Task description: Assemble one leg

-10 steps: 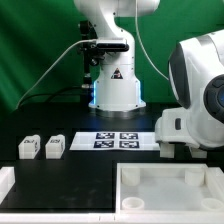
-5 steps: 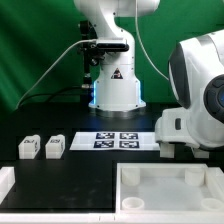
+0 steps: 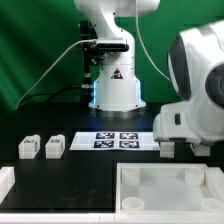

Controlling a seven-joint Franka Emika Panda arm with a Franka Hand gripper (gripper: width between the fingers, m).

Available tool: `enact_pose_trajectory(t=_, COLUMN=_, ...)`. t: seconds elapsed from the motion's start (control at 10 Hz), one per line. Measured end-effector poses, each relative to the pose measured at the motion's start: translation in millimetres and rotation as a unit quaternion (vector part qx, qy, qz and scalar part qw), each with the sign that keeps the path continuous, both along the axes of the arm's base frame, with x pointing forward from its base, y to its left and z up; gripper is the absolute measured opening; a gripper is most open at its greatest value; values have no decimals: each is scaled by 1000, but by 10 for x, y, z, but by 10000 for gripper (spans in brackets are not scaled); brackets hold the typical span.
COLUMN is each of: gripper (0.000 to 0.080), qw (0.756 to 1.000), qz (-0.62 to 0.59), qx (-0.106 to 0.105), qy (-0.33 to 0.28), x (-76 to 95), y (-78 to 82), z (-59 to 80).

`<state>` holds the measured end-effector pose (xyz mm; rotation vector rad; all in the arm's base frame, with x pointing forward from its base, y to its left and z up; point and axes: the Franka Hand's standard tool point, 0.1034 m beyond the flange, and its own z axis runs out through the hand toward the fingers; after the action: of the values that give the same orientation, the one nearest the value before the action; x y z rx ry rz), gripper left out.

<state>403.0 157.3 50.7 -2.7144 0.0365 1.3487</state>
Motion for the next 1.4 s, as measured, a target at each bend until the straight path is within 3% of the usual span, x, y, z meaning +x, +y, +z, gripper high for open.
enact_pose_trajectory(t=0.2, gripper=288, qw=996, qz=-8, qx=8, qy=-86, x=344, y=-131, z=295)
enact_pose_trajectory(t=0.4, gripper=288, qw=978, qz=-21, qx=0, qy=-209, x=453, y=-244, z=508)
enact_pose_trajectory(t=0.6, gripper=288, qw=957, qz=-25, qx=-5, qy=-289, x=456, y=-231, z=449)
enact_pose_trajectory(t=0.8, gripper=288, qw=910, qz=-7, qx=-1, qy=-414, x=810, y=-342, z=481)
enact_pose_trajectory(t=1.0, gripper=288, qw=867, qz=0, qx=4, qy=-499, x=1327, y=-494, z=737)
enact_pose_trajectory(t=1.2, gripper=288, qw=825, qz=-31, qx=-2, qy=-564, x=1585, y=-239, z=1008)
enact_pose_trajectory(t=1.3, gripper=288, qw=790, qz=-35, qx=8, qy=-612, x=1644, y=-189, z=1062)
enact_pose_trajectory(t=1.4, gripper=288, qw=760, qz=-41, qx=15, qy=-648, x=1592, y=-168, z=1037)
